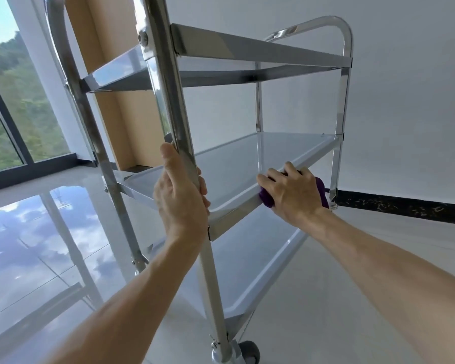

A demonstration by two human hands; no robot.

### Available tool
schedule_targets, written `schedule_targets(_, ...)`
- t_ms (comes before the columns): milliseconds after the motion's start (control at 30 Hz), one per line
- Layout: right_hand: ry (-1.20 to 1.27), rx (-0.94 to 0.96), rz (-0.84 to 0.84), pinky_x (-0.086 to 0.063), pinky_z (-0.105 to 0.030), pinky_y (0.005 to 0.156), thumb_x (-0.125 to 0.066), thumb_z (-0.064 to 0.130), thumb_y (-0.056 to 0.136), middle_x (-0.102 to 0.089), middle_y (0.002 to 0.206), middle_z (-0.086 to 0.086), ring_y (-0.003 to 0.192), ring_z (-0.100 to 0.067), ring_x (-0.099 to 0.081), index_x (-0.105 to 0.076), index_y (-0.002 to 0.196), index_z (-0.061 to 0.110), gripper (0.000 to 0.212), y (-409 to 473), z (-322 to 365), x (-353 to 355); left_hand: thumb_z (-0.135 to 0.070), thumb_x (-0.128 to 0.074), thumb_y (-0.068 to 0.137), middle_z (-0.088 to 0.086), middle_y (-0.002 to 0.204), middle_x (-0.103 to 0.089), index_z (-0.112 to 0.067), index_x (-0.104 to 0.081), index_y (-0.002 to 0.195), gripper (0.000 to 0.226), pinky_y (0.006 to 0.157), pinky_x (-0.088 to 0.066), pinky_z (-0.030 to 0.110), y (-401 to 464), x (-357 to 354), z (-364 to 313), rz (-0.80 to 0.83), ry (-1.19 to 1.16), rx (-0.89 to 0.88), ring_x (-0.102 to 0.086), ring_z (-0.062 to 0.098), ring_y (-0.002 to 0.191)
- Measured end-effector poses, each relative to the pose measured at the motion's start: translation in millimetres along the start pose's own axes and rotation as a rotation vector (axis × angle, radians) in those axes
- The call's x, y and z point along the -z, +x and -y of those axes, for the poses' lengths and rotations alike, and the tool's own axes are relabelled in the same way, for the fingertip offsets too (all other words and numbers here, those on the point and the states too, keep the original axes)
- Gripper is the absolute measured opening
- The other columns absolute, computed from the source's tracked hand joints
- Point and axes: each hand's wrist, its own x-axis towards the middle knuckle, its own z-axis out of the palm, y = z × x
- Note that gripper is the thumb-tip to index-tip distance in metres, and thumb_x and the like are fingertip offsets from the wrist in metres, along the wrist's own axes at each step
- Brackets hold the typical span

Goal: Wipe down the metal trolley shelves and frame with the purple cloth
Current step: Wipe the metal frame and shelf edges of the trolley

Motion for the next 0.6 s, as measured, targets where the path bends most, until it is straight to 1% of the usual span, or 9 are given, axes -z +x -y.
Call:
schedule_targets(233, -0.017, 0.022, 0.029, -0.043, -0.036, 0.064, -0.080, 0.026, 0.067, -0.063, 0.091, 0.006, 0.086, -0.029, -0.057, -0.058, 0.102, 0.022, 0.042, -15.9, -22.1, 12.1, -0.080, -0.021, 0.084, 0.002, 0.048, -0.055, -0.021, -0.056, 0.054, 0.076, 0.034, -0.038, 0.027, -6.7, -9.9, -0.1, 0.057, -0.004, -0.018, -0.046, 0.015, 0.035)
schedule_targets(333, -0.033, 0.027, 0.018, -0.042, -0.035, 0.060, -0.083, 0.026, 0.063, -0.062, 0.083, 0.004, 0.080, -0.030, -0.058, -0.060, 0.095, 0.019, 0.040, -22.0, -31.0, 20.0, -0.079, -0.022, 0.085, 0.002, 0.048, -0.052, -0.022, -0.055, 0.051, 0.074, 0.035, -0.037, 0.027, -8.2, -14.6, -0.7, 0.095, -0.026, -0.008, -0.044, 0.017, 0.036)
schedule_targets(433, -0.042, 0.027, 0.020, -0.040, -0.035, 0.060, -0.082, 0.023, 0.064, -0.061, 0.080, 0.003, 0.076, -0.029, -0.056, -0.060, 0.093, 0.018, 0.036, -28.8, -38.0, 25.3, -0.079, -0.022, 0.084, 0.003, 0.048, -0.050, -0.021, -0.054, 0.052, 0.073, 0.037, -0.037, 0.028, -7.4, -17.5, 0.2, 0.126, -0.027, 0.013, -0.042, 0.019, 0.038)
schedule_targets(600, -0.049, 0.022, 0.055, -0.042, -0.037, 0.064, -0.081, 0.024, 0.065, -0.061, 0.082, 0.002, 0.078, -0.030, -0.057, -0.059, 0.093, 0.018, 0.035, -39.1, -48.9, 35.5, -0.080, -0.021, 0.084, 0.005, 0.050, -0.052, -0.022, -0.055, 0.054, 0.074, 0.042, -0.040, 0.032, -4.8, -20.2, 2.2, 0.206, -0.045, 0.020, -0.043, 0.024, 0.041)
